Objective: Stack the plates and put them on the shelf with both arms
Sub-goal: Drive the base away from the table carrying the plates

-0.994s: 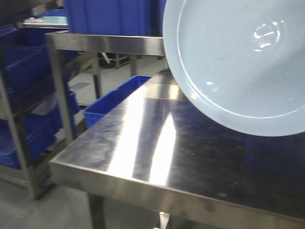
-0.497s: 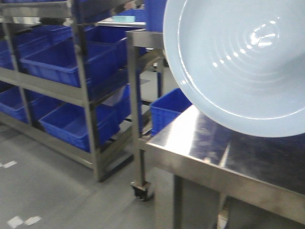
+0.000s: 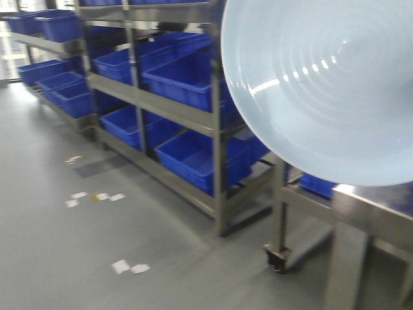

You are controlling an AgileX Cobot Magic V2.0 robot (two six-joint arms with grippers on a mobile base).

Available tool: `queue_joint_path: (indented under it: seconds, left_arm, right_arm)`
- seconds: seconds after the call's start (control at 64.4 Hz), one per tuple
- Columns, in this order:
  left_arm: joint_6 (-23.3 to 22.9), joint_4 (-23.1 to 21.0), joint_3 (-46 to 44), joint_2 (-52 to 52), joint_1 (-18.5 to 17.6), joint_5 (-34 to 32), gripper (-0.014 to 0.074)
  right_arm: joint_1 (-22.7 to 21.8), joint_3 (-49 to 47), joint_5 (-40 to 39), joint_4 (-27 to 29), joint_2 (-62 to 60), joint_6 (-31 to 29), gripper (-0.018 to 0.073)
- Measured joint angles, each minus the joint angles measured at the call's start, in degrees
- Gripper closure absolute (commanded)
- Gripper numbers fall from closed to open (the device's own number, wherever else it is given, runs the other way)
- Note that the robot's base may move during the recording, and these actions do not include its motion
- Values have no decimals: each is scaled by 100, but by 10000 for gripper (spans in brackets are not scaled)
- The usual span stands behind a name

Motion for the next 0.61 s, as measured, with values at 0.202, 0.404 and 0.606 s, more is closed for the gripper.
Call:
queue_joint_path:
  seconds: [0.202,0.404,0.606]
  left_arm:
    - [0,0,0,0,0,0,516]
    - [0,0,0,0,0,0,516]
    - [0,0,0,0,0,0,516]
  right_arm:
    - [0,0,0,0,0,0,511]
    - [0,0,0,0,0,0,511]
    - [0,0,0,0,0,0,511]
